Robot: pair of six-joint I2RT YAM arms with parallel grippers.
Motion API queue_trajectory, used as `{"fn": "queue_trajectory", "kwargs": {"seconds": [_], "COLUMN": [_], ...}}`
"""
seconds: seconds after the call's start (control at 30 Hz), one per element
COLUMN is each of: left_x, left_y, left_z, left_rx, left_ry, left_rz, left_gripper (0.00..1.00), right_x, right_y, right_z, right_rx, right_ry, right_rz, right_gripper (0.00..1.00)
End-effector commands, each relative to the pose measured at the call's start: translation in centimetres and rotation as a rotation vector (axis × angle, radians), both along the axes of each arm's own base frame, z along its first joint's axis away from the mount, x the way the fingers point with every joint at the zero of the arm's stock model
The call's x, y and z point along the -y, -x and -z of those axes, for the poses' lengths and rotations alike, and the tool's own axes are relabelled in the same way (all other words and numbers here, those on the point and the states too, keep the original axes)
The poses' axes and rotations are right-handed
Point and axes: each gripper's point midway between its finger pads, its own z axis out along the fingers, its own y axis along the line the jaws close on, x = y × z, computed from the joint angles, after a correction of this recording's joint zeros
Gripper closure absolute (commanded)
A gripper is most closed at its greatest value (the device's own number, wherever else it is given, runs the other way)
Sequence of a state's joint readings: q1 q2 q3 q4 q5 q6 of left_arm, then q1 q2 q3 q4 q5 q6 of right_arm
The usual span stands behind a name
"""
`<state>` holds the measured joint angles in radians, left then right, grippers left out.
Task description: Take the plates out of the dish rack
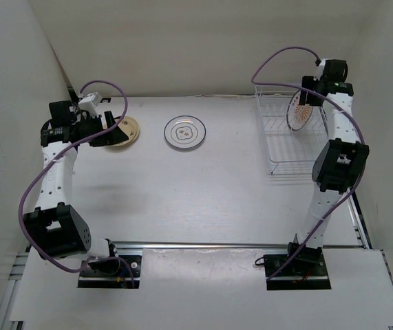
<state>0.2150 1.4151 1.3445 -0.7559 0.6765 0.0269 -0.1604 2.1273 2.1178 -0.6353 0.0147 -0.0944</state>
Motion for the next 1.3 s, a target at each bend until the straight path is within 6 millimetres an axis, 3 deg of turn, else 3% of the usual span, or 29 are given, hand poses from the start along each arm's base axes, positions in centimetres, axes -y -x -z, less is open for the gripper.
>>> {"fn": "queue_trajectory", "kwargs": {"seconds": [0.0,0.17,0.27,0.3,0.37,0.4,0.5,0.6,1.03,1.07,1.27], "left_x": [0.1,0.2,0.1,0.1,0.1,0.1,0.1,0.1,0.4,0.4,0.8], "left_y": [0.6,0.6,0.3,0.3,0.3,0.2,0.2,0.2,0.5,0.5,1.6], "left_z": [-1.1,-0.9,-0.2,-0.2,-0.2,0.1,0.1,0.1,-0.7,-0.7,-1.5], "left_rx": [0.051,0.049,0.028,0.028,0.028,0.019,0.023,0.023,0.048,0.048,0.074], "left_ry": [-0.016,-0.013,-0.008,-0.008,-0.008,-0.006,-0.012,-0.012,-0.003,-0.004,-0.003], "left_rz": [0.012,0.025,0.025,0.025,0.025,0.025,0.030,0.030,0.044,0.044,0.051], "left_gripper": [0.16,0.16,0.16,0.16,0.16,0.16,0.16,0.16,0.16,0.16,0.15], "right_x": [0.6,0.9,1.0,1.5,1.4,1.4,1.4,2.1,3.5,4.1,6.7], "right_y": [-1.7,-2.9,-3.2,-3.3,-3.4,-3.7,-3.8,-3.6,-1.0,-0.7,2.0], "right_z": [-1.3,0.2,1.4,1.7,2.3,2.6,2.7,2.9,-5.7,-7.2,-11.0], "right_rx": [0.053,0.040,0.021,0.018,0.009,0.008,0.008,-0.001,0.137,0.168,0.229], "right_ry": [0.040,0.045,0.050,0.049,0.041,0.041,0.041,0.036,0.061,0.084,0.173], "right_rz": [-0.003,-0.009,-0.016,-0.007,-0.015,-0.016,-0.016,0.010,0.206,0.235,0.401], "right_gripper": [0.30,0.34,0.53,0.69,0.79,0.89,1.00,1.00,1.00,1.00,1.00]}}
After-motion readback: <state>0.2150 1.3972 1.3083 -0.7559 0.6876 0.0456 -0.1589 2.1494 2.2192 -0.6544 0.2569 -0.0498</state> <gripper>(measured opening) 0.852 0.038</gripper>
